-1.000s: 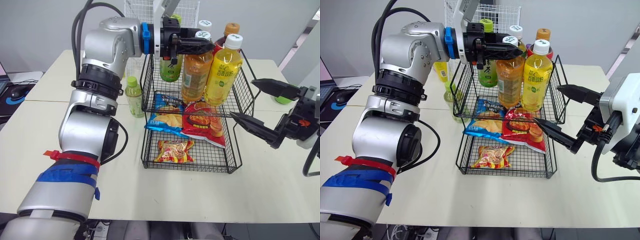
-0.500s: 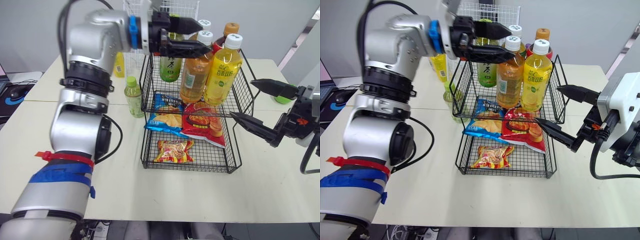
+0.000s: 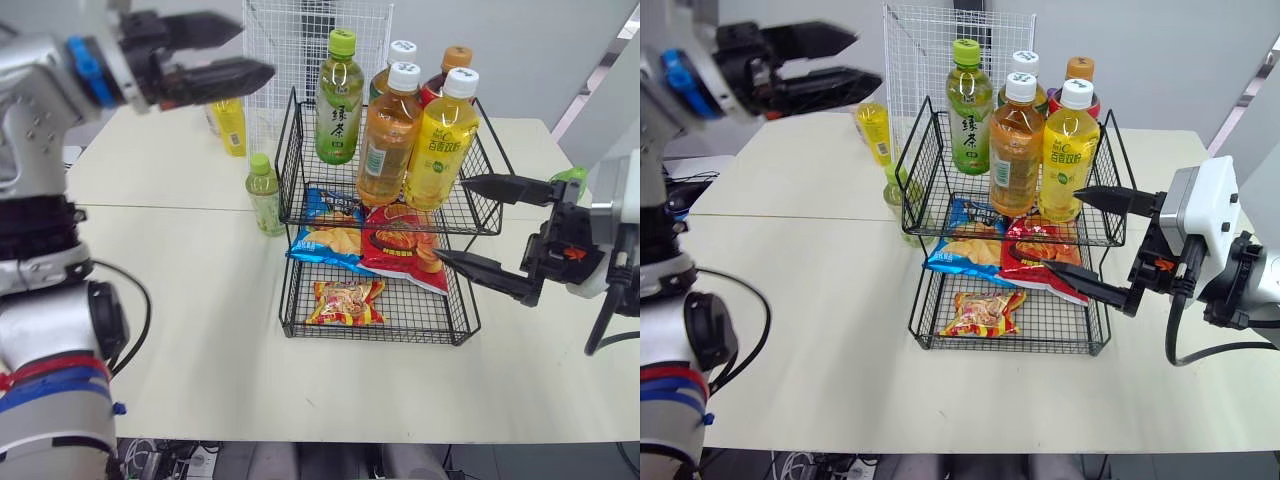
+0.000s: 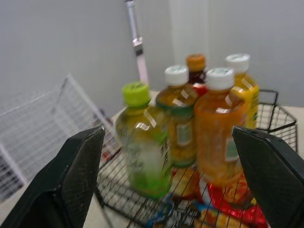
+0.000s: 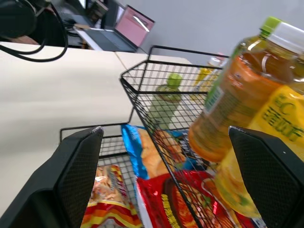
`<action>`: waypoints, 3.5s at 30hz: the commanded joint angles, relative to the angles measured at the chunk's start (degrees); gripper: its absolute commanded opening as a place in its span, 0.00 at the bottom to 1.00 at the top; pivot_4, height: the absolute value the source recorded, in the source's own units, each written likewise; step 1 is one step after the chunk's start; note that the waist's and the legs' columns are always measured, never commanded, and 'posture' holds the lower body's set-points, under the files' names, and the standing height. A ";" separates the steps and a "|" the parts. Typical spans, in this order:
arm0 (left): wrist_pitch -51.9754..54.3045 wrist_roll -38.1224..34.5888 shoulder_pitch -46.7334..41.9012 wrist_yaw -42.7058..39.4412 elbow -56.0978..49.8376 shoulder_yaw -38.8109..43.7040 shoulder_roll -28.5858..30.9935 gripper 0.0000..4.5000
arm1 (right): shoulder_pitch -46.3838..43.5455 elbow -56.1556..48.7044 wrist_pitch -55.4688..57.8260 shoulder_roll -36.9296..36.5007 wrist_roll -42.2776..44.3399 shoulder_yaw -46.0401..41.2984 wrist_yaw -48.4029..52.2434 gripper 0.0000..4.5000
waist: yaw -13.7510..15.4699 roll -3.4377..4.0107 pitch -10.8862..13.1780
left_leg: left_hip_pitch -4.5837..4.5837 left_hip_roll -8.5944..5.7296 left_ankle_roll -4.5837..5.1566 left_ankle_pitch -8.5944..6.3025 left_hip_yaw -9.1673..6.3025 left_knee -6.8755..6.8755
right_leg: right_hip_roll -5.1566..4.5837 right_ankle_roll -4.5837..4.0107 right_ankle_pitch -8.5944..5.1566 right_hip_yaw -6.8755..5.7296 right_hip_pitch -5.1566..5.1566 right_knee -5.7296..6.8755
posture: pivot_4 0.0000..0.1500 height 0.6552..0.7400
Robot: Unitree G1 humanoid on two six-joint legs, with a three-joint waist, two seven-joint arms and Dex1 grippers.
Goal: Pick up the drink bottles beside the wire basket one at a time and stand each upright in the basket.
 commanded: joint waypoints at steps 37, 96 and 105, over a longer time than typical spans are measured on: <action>-15.70 3.72 26.36 31.78 -7.90 0.23 -18.39 0.99 | 7.11 -18.14 -1.00 10.22 -7.87 10.36 -22.23 1.00 | 0.80 -0.16 -0.13 | 0.09 -0.07 0.00 0.01 -0.02 0.08 | -0.06 0.09 0.07 0.01 0.16 -0.02 | 1.00 0.95; 2.59 -2.93 -23.89 4.10 18.27 -4.05 3.11 0.31 | 8.03 -11.40 -2.43 6.08 -1.54 -4.70 -11.03 1.00 | 0.61 -0.23 -0.07 | -0.07 -0.07 0.00 0.00 -0.03 -0.04 | -0.01 0.21 -0.01 -0.08 0.01 -0.13 | 1.00 0.95; 7.83 -3.05 -35.64 -4.37 26.37 -8.25 -4.36 0.31 | 9.22 -11.33 -2.90 5.60 -1.85 -4.85 -9.78 1.00 | 0.58 -0.28 -0.04 | -0.11 -0.11 0.01 0.00 0.00 0.01 | -0.07 0.32 -0.08 -0.05 0.02 -0.14 | 1.00 0.95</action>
